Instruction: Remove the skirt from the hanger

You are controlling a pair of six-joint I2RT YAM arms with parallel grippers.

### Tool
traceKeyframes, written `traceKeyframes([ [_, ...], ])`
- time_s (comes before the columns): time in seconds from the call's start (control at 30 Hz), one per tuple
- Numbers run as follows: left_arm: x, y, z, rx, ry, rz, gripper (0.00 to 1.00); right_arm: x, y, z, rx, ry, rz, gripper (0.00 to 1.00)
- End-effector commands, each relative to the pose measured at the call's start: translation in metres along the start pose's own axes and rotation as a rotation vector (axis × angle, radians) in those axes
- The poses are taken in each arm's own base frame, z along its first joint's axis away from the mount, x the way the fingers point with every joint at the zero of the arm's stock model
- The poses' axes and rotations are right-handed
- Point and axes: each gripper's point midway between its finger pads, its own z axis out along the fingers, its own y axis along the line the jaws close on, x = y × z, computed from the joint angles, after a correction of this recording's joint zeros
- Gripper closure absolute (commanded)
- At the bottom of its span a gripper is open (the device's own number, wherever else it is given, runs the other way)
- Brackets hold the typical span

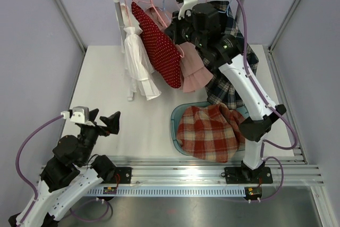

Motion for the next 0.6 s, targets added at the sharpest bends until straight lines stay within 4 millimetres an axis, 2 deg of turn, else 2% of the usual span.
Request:
traceKeyframes([
  [0.0, -0.005, -0.009, 0.004, 0.041, -0.023, 0.003, 0.01, -0.053, 0.02, -0.044, -0.071, -0.16, -0.035, 1.0],
  [0.13, -0.001, -0.024, 0.007, 0.119, -0.022, 0.02, 0.01, -0.035, 0.025, -0.061, -0.111, -0.12, -0.046, 1.0],
  [0.17, -0.004, -0.029, 0.008, 0.141, -0.038, 0.014, 0.01, -0.04, 0.027, -0.074, -0.119, -0.134, -0.049, 1.0],
  [0.2, -0.003, -0.032, 0.01, 0.157, -0.04, 0.015, 0.01, -0.026, 0.026, -0.072, -0.124, -0.1, -0.051, 1.0],
  [0.23, 0.002, -0.041, 0.012, 0.203, -0.029, 0.022, 0.01, -0.023, 0.027, -0.077, -0.13, -0.096, -0.051, 1.0],
  [0.37, -0.002, -0.072, 0.02, 0.317, -0.013, -0.015, 0.01, -0.014, 0.033, -0.099, -0.162, -0.072, -0.012, 1.0],
  [0.43, -0.007, -0.091, 0.024, 0.384, 0.015, -0.047, 0.01, -0.004, 0.037, -0.102, -0.18, -0.041, 0.048, 1.0],
  [0.57, -0.008, -0.126, 0.045, 0.45, 0.117, -0.108, 0.01, 0.008, 0.042, -0.113, -0.2, -0.004, 0.134, 1.0],
])
